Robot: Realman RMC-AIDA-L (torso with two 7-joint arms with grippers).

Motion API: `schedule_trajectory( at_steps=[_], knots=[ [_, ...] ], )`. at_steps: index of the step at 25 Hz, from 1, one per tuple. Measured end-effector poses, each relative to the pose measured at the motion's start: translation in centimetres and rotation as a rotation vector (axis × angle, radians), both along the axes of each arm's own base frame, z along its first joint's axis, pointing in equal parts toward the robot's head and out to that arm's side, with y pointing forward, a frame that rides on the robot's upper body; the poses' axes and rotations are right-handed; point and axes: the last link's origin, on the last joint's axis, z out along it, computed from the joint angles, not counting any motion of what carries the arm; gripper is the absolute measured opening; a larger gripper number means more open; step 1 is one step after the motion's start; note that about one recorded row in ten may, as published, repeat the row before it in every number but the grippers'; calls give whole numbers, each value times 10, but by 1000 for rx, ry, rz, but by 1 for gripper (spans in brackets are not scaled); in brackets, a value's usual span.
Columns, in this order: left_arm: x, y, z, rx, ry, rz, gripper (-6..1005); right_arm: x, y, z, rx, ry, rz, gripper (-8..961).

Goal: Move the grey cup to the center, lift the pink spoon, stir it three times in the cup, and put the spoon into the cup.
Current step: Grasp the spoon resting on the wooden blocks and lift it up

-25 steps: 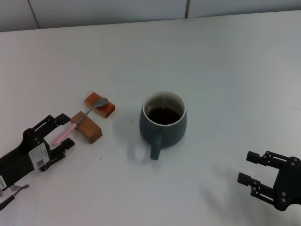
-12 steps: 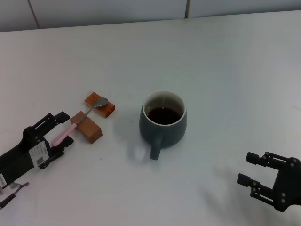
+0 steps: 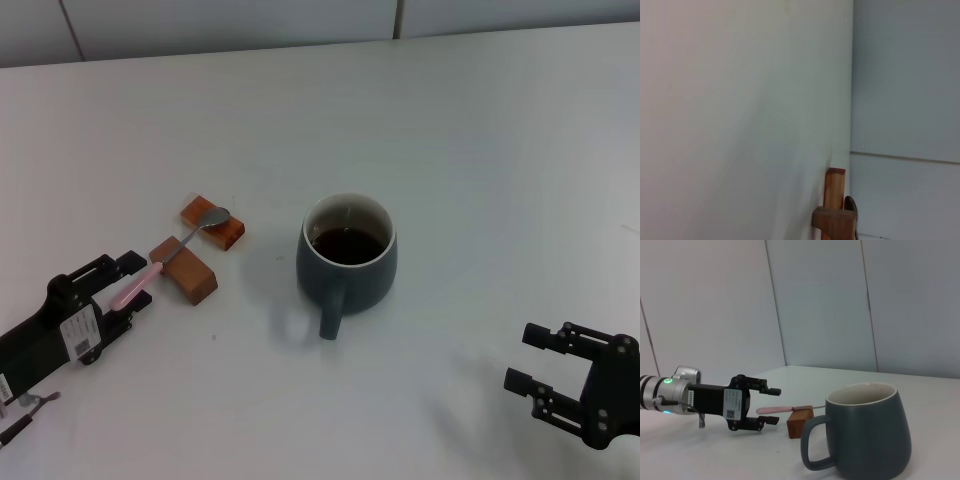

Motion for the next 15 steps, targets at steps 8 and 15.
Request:
schedule_trajectory(
  at_steps=[8,15],
  knots=[
    [0,-1,-4,-10,-3,9,573,0,0,0,0,0,0,587],
    [0,-1,-6,-17,-4,17,476,0,0,0,0,1,0,587]
  ],
)
